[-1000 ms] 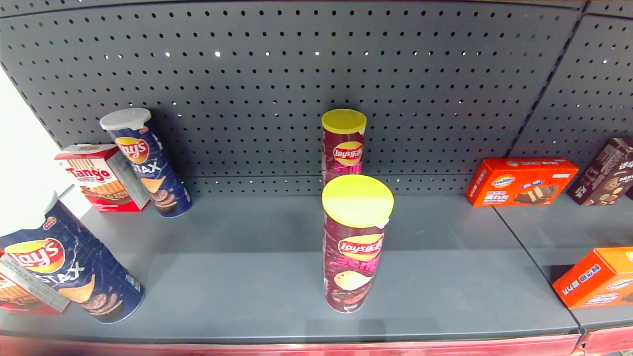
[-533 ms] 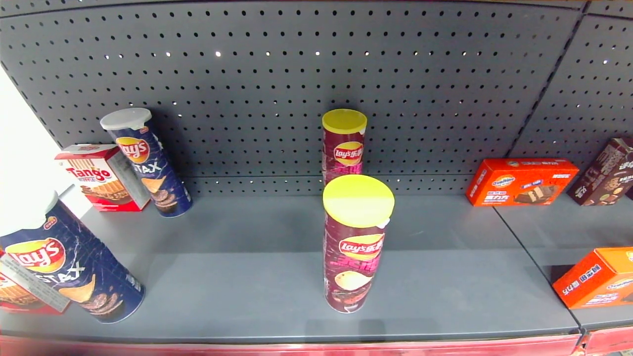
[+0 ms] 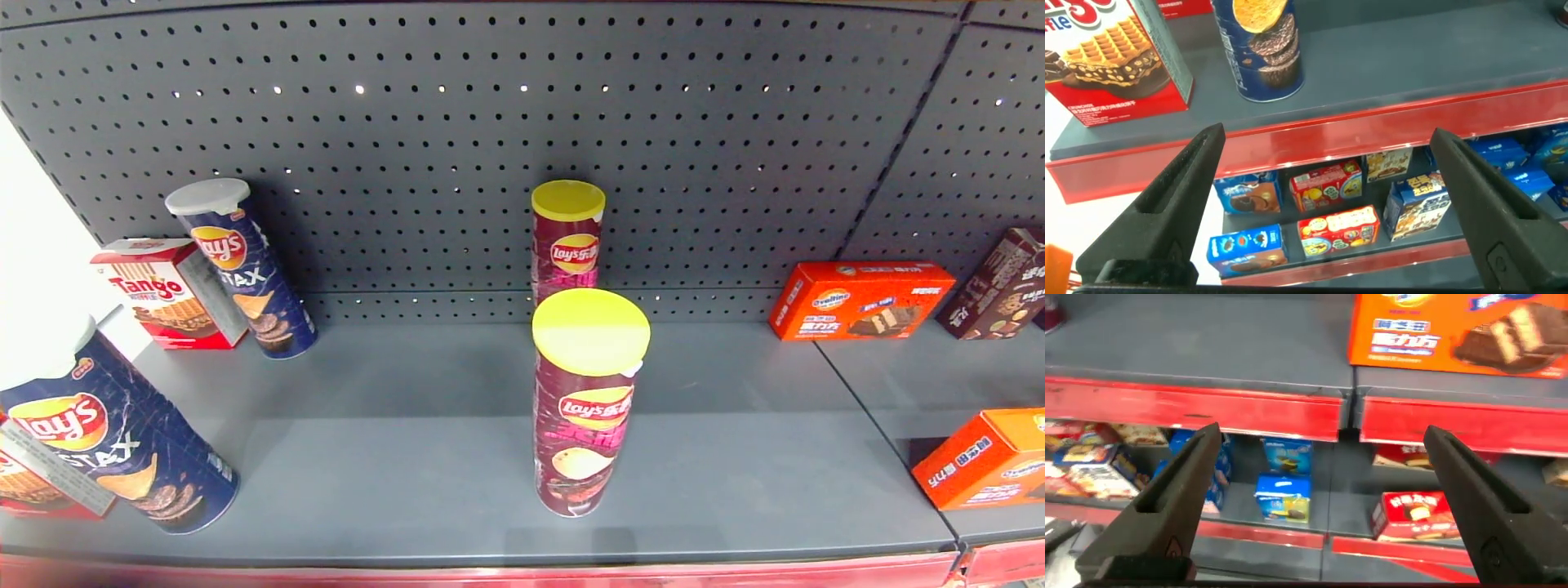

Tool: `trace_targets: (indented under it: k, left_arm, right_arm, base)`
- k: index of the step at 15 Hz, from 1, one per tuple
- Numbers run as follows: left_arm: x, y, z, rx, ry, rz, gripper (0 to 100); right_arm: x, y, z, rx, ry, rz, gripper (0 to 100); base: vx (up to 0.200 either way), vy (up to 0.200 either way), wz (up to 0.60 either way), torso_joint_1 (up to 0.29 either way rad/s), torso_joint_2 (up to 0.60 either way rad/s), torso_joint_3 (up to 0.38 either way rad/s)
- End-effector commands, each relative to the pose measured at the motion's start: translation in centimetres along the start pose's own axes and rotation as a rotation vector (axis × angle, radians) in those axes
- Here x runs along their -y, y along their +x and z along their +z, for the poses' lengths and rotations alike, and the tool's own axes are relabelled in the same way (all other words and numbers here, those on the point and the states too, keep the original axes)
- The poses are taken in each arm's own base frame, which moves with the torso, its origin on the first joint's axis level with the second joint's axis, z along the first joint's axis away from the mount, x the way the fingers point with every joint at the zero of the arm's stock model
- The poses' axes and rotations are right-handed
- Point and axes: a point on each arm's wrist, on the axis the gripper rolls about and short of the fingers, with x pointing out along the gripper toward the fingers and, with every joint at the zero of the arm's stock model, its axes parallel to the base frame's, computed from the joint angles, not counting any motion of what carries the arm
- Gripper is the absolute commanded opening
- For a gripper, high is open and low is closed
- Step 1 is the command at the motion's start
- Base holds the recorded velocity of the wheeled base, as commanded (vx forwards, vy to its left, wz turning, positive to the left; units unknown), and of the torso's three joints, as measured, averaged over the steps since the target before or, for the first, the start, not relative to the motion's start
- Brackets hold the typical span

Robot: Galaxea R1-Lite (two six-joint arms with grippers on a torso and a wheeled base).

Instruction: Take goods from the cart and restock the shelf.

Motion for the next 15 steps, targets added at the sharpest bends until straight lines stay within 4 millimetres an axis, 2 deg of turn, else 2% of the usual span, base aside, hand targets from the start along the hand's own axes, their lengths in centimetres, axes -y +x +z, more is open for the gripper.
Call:
trace_targets:
  k: [1,3,15]
  left_arm:
    - [0.0,0.01,0.0,-0.002,0.0,0.0,100]
    - [0.0,0.01,0.0,-0.002,-0.002,0.001,100]
    - [0.01,0.01,0.0,-0.002,-0.01,0.003,100]
  right_arm:
    - [-0.15,-0.15,-0.06,0.021,0.01,-0.085,100]
    - [-0.15,-0.63,-0.22,0.087,0.001,-0.062,100]
    - [-0.15,-0.61,-0.21,0.084,0.001,-0.064,100]
  base:
    - [0.0,0.0,0.0,0.0,0.0,0.0]
    - [0.0,0.0,0.0,0.0,0.0,0.0]
    - [0.0,0.0,0.0,0.0,0.0,0.0]
